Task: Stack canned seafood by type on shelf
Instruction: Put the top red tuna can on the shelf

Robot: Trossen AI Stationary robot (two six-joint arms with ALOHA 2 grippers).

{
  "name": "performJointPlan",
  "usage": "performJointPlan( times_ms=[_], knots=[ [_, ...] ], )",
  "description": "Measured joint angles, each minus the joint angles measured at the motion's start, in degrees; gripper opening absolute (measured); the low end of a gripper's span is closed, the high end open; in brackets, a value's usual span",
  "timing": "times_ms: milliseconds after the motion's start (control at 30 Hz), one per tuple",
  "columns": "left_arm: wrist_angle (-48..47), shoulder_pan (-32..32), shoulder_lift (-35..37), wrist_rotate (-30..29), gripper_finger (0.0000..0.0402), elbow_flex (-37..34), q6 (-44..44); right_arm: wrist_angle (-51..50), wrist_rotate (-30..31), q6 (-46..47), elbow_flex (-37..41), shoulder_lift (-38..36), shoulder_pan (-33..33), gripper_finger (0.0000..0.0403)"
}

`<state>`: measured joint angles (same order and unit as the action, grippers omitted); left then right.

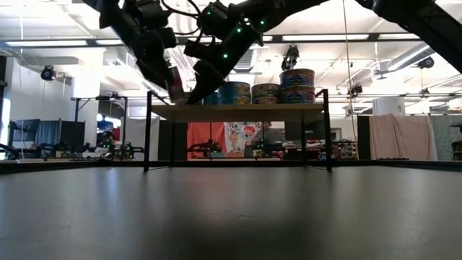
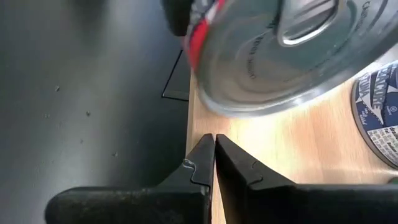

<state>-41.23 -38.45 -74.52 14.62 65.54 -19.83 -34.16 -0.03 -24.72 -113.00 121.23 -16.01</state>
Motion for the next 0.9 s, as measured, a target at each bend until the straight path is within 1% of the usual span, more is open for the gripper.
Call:
performJointPlan(
  times_ms=[267, 400, 500, 600, 667, 767, 900],
  knots=[
    [-0.2, 0.0, 1.2, -0.1, 0.0400, 0.0, 3.5, -2.9, 0.0, 0.3, -3.3, -1.8, 0.4, 0.0009],
    [-0.1, 0.0, 4.4, -0.1, 0.0400, 0.0, 7.1, -5.4, 1.5, -1.1, -4.0, -5.5, 1.0, 0.0012],
    [2.2, -0.1, 7.7, 1.2, 0.0400, -0.4, 12.3, -6.4, 1.7, -3.6, -3.8, -8.5, 1.6, 0.0025],
    [7.6, 0.1, 11.0, 1.9, 0.0400, -2.3, 19.6, -6.2, 1.7, -4.4, -3.7, -10.4, 2.7, 0.0052],
    [12.4, 0.3, 12.9, 1.9, 0.0400, -4.3, 24.7, -5.5, 3.2, -4.4, -3.7, -11.5, 3.5, 0.0078],
    [17.2, 0.5, 15.3, 1.3, 0.0400, -6.8, 30.8, -3.4, 8.7, -4.5, -3.6, -13.0, 5.3, 0.0122],
    [22.5, 0.7, 18.2, 1.1, 0.0400, -7.9, 35.6, 0.4, 18.2, -7.5, -3.6, -14.8, 8.6, 0.0189]
  ],
)
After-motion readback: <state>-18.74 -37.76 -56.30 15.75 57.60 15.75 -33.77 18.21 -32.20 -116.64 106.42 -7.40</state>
